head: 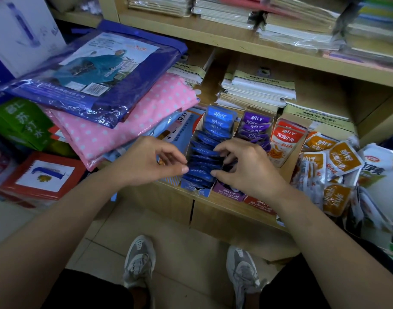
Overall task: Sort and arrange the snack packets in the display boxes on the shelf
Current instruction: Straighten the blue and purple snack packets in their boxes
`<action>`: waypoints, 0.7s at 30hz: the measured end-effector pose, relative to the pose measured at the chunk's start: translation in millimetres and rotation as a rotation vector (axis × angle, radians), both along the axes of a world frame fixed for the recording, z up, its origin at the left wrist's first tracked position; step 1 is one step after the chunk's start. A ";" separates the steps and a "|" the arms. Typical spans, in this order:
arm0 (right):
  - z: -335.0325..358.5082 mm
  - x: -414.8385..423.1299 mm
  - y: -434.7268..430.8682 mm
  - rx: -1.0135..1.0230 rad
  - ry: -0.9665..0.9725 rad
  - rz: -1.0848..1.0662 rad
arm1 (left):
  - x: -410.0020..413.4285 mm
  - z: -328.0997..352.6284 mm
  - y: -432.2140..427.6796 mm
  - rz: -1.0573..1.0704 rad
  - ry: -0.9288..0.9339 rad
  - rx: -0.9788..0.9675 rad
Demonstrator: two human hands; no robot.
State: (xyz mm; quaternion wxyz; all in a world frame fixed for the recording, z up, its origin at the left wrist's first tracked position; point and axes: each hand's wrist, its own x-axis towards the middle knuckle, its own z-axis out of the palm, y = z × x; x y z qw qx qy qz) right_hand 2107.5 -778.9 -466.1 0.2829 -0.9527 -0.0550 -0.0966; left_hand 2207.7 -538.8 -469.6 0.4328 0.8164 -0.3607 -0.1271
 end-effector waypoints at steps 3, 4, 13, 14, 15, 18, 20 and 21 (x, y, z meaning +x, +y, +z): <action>-2.6 2.8 4.1 -0.104 -0.030 -0.010 | -3.0 -5.8 4.9 -0.160 -0.103 0.128; -3.7 3.8 4.8 -0.120 -0.040 -0.017 | -4.7 -9.9 2.0 -0.179 -0.164 0.129; -7.3 5.7 3.9 -0.038 -0.087 -0.065 | -11.1 -22.2 -16.0 -0.015 -0.491 -0.044; -7.0 5.7 3.2 -0.029 -0.080 -0.062 | -11.8 -23.3 -16.5 -0.017 -0.498 -0.050; -6.8 5.7 2.7 -0.025 -0.072 -0.055 | -12.0 -24.7 -16.8 -0.025 -0.493 -0.052; -6.7 5.9 2.5 -0.008 -0.054 -0.029 | -9.8 -29.3 -15.9 -0.039 -0.471 -0.044; -7.4 5.0 2.8 0.005 -0.058 -0.033 | -10.5 -30.6 -15.2 -0.059 -0.508 -0.029; -7.4 4.0 2.7 0.015 -0.065 -0.040 | -12.2 -30.7 -14.6 -0.070 -0.530 -0.025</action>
